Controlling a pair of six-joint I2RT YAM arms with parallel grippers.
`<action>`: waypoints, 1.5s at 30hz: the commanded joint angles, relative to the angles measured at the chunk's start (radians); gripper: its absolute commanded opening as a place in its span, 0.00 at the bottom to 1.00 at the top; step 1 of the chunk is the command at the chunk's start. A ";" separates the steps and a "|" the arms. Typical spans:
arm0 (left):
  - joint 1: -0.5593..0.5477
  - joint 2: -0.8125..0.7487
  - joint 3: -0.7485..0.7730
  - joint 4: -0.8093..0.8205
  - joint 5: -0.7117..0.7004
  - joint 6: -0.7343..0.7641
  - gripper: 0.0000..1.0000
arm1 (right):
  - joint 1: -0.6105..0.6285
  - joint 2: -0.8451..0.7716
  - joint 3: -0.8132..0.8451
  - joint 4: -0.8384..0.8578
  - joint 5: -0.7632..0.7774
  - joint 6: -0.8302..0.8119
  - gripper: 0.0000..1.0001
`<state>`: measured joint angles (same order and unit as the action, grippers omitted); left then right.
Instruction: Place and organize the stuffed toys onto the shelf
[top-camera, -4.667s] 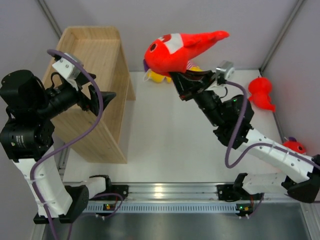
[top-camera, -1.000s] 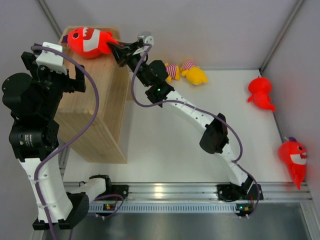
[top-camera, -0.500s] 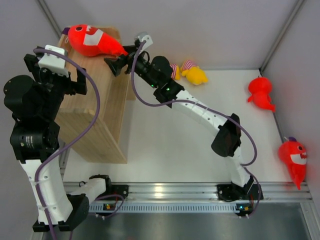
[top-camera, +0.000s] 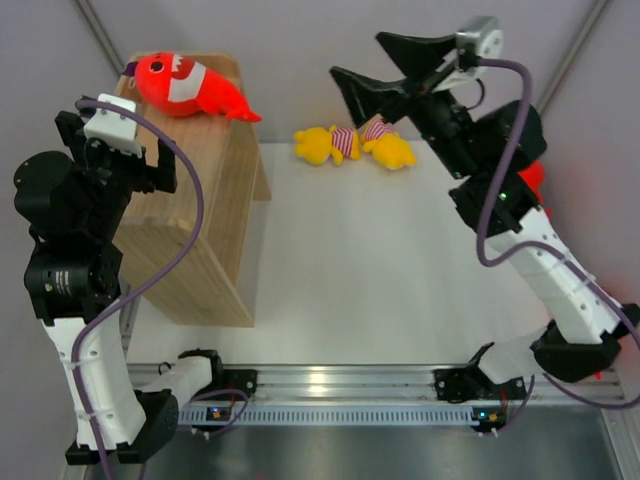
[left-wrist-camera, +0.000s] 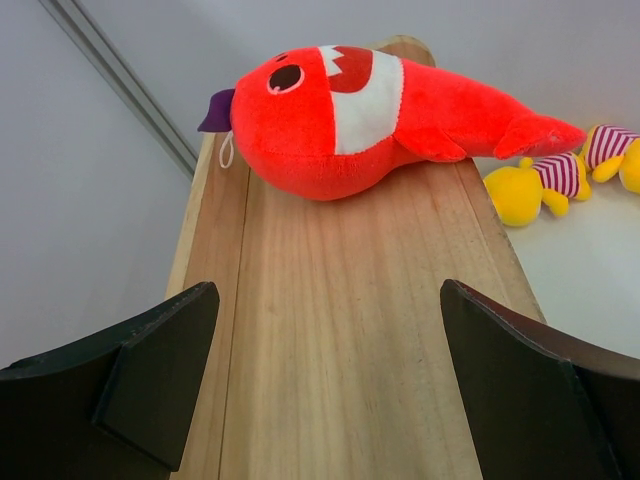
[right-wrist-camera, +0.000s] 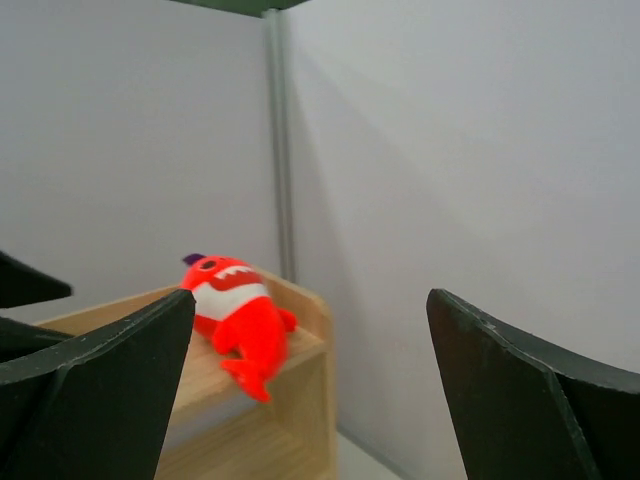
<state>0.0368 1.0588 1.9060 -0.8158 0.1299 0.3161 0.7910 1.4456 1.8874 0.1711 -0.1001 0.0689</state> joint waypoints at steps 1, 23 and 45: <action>0.005 -0.019 -0.010 0.033 -0.006 0.015 0.99 | -0.090 -0.132 -0.144 -0.106 0.172 -0.093 1.00; -0.014 -0.039 0.096 -0.171 -0.021 0.052 0.98 | -1.240 0.349 -0.485 -0.314 0.160 0.434 0.94; 0.003 -0.017 0.145 -0.186 0.016 0.009 0.98 | -1.328 0.320 -0.780 -0.117 0.215 0.790 0.99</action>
<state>0.0341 1.0389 2.0254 -1.0161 0.1246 0.3412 -0.5049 1.8488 1.1404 0.0204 0.0036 0.8234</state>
